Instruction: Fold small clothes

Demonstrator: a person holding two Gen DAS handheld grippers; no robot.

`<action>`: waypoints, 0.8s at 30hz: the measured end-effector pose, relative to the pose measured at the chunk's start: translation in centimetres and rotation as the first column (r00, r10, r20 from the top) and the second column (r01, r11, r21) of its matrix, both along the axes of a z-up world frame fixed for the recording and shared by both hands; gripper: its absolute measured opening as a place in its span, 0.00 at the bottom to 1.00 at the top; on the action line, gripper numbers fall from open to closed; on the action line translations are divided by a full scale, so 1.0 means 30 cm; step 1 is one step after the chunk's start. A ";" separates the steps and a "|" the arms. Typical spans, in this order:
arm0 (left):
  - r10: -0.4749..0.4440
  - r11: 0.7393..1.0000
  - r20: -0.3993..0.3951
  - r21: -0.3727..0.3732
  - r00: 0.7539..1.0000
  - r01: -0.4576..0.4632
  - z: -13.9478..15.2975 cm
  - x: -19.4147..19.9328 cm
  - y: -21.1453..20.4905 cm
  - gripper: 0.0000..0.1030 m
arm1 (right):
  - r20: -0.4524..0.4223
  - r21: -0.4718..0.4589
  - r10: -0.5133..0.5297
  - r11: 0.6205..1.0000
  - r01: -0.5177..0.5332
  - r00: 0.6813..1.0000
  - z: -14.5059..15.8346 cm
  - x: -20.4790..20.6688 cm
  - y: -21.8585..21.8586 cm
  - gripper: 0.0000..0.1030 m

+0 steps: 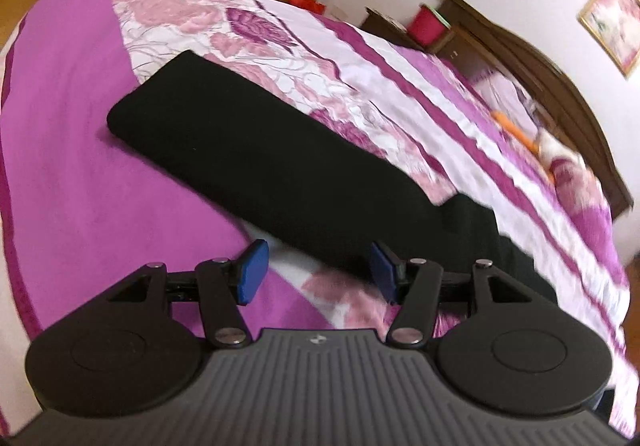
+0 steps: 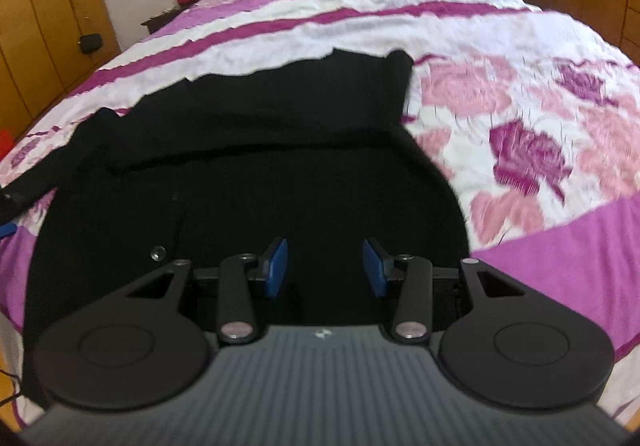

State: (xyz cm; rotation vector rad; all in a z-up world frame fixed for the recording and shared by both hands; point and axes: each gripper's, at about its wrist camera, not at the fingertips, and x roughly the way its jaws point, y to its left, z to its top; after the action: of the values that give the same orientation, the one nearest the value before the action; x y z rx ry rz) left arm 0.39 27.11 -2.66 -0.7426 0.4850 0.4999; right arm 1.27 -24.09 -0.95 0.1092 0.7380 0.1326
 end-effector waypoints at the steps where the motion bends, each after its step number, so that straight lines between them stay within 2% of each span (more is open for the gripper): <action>1: 0.015 1.000 0.007 0.000 1.000 -0.015 -0.003 0.013 0.008 0.60 | -0.002 -0.003 -0.006 1.000 0.006 1.000 -0.011 0.002 0.004 0.43; 8: 0.104 0.991 0.033 0.077 0.994 -0.107 -0.022 0.109 0.061 0.59 | -0.004 -0.011 -0.014 1.000 0.014 1.000 -0.054 0.003 0.012 0.43; 10: 0.116 0.988 0.033 0.098 0.993 -0.118 -0.018 0.122 0.072 0.46 | 0.001 -0.002 -0.014 1.000 0.014 1.000 -0.056 0.005 0.006 0.43; 11: 0.118 0.987 0.030 0.104 0.993 -0.121 -0.017 0.126 0.079 0.29 | 0.003 0.003 -0.014 1.000 0.014 1.000 -0.057 0.004 0.003 0.43; 12: 0.113 0.988 0.029 0.101 0.993 -0.115 -0.015 0.127 0.090 0.19 | 0.004 0.006 -0.014 1.000 0.014 1.000 -0.058 0.004 0.001 0.43; 14: 0.097 0.991 0.047 0.087 0.994 -0.101 -0.013 0.115 0.111 0.11 | 0.009 0.015 -0.015 1.000 0.015 1.000 -0.060 0.005 -0.002 0.43; 18: 0.057 0.982 0.096 0.175 0.994 -0.074 0.035 0.087 0.105 0.09 | 0.019 0.040 -0.023 0.999 0.022 1.000 -0.060 0.010 -0.009 0.43; 21: 0.031 0.953 0.139 0.294 0.990 -0.071 0.103 0.077 0.076 0.09 | 0.027 0.047 -0.023 0.999 0.022 0.999 -0.062 0.011 -0.011 0.43; 24: -0.024 0.929 0.163 0.367 0.986 -0.038 0.166 0.088 0.036 0.09 | 0.032 0.053 -0.022 0.998 0.021 0.999 -0.065 0.009 -0.013 0.43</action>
State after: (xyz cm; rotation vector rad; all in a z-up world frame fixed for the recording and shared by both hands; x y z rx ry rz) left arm 3.03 28.19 2.31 -0.4174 0.2226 0.5137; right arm 1.54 -24.48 -2.91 0.1648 0.7010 0.1329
